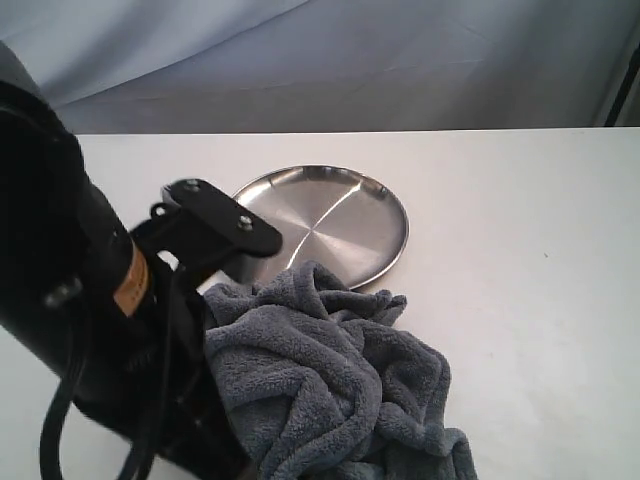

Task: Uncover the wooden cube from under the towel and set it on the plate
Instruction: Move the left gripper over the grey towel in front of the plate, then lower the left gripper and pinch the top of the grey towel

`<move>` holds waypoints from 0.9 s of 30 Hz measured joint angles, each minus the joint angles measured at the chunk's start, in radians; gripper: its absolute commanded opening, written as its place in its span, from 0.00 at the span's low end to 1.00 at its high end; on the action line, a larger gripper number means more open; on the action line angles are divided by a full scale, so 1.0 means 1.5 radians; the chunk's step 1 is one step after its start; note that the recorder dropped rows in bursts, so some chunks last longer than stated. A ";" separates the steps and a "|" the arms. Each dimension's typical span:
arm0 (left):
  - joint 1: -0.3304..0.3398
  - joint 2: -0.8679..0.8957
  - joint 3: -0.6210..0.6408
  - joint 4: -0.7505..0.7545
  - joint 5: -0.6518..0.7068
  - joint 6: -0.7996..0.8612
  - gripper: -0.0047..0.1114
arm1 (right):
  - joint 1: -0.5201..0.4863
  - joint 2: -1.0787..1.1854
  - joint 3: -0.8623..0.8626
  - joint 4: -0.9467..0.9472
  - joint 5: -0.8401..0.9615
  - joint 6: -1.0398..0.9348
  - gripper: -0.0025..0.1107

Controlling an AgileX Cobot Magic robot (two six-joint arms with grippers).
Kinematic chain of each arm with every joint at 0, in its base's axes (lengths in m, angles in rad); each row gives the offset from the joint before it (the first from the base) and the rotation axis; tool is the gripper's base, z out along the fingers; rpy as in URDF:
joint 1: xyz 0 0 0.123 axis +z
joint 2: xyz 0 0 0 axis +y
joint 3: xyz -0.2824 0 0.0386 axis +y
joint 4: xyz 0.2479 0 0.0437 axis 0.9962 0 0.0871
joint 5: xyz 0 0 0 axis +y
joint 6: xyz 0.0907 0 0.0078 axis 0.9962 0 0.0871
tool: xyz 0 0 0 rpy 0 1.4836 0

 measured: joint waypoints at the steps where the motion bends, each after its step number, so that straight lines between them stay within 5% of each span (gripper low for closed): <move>1: -0.031 0.001 0.000 -0.034 -0.007 0.000 0.04 | 0.000 0.000 0.000 0.000 0.000 0.000 0.05; 5: -0.077 0.048 -0.018 -0.115 -0.037 0.006 0.04 | 0.000 0.000 0.000 0.000 0.000 0.000 0.05; 17: -0.078 0.210 -0.259 -0.058 -0.013 -0.023 0.04 | 0.000 0.000 0.000 0.000 0.000 0.000 0.05; 22: -0.093 0.182 -0.258 0.000 -0.007 -0.110 0.04 | 0.000 0.000 0.000 0.000 0.000 0.000 0.05; 27: -0.164 0.138 -0.188 0.064 -0.006 -0.218 0.04 | 0.000 0.000 0.000 0.000 0.000 0.000 0.05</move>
